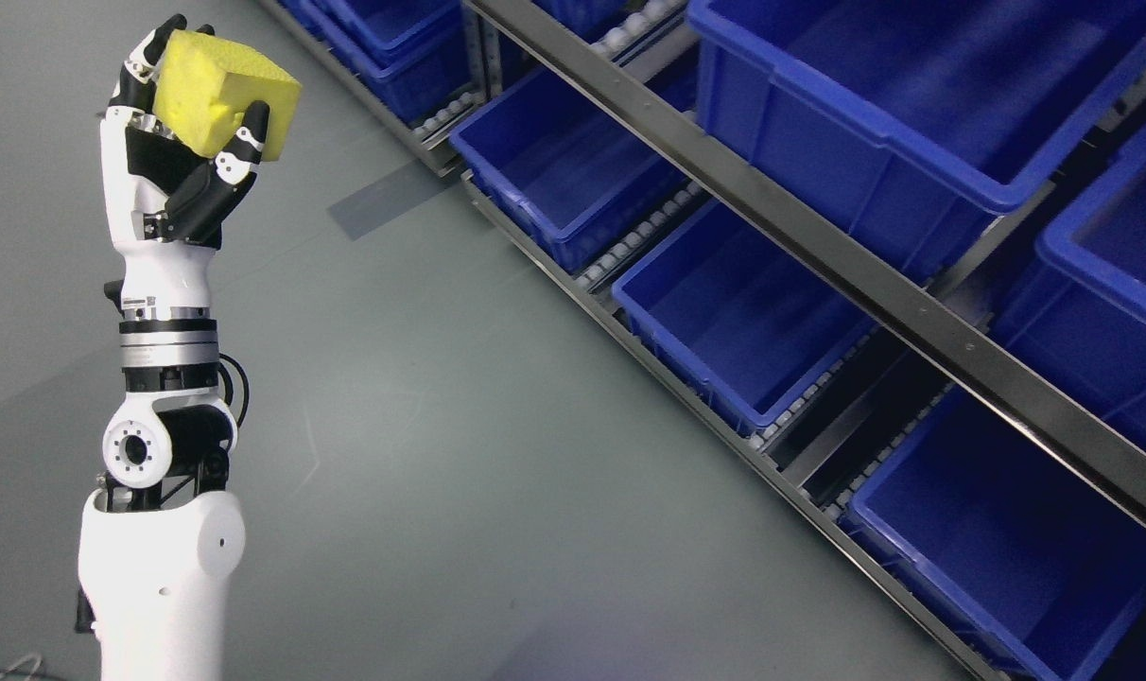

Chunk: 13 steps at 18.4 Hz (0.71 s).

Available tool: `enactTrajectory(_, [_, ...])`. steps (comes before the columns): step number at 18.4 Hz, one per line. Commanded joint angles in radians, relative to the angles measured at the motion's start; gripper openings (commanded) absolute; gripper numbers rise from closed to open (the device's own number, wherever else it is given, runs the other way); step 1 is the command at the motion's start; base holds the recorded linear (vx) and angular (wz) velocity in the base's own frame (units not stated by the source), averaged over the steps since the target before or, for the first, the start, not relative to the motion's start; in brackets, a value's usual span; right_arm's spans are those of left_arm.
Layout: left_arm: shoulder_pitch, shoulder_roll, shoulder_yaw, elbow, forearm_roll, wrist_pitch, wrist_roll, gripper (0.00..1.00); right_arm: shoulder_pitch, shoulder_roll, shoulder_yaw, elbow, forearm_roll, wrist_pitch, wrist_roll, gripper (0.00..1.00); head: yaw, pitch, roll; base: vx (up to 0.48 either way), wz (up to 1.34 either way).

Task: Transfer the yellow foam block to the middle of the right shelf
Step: 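Hold the cube raised in the left hand while turning toward the blue bins, then reach the left hand over a middle-shelf blue bin and release the cube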

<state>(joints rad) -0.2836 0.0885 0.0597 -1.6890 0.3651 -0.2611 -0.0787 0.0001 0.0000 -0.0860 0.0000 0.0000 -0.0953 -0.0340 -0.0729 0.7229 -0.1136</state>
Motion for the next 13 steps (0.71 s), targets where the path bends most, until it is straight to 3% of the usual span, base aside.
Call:
enactTrajectory(1, [-0.078, -0.013, -0.157, -0.023, 0.0, -0.003, -0.044, 0.48, 0.001, -0.017, 0.0, -0.017, 0.003, 0.0, 0.0, 1.0, 0.0, 0.0, 0.0, 0.331, -0.68])
enactTrajectory(4, [-0.254, -0.042, -0.26, -0.023, 0.0, 0.084, -0.049, 0.48, 0.001, -0.017, 0.0, -0.017, 0.003, 0.0, 0.0, 1.0, 0.0, 0.0, 0.0, 0.282, -0.72])
enactTrajectory(5, [-0.331, -0.071, -0.265, -0.023, 0.0, 0.153, -0.049, 0.48, 0.001, -0.017, 0.0, -0.017, 0.003, 0.0, 0.0, 1.0, 0.0, 0.0, 0.0, 0.257, -0.72])
enactTrajectory(10, [-0.612, -0.071, -0.303, -0.003, 0.0, 0.566, -0.047, 0.48, 0.001, -0.017, 0.0, -0.017, 0.003, 0.0, 0.0, 1.0, 0.0, 0.0, 0.0, 0.212, -0.62])
enactTrajectory(13, [-0.736, -0.071, -0.354, 0.119, -0.003, 0.693, -0.036, 0.48, 0.001, -0.017, 0.0, -0.017, 0.003, 0.0, 0.0, 1.0, 0.0, 0.0, 0.0, 0.164, -0.41])
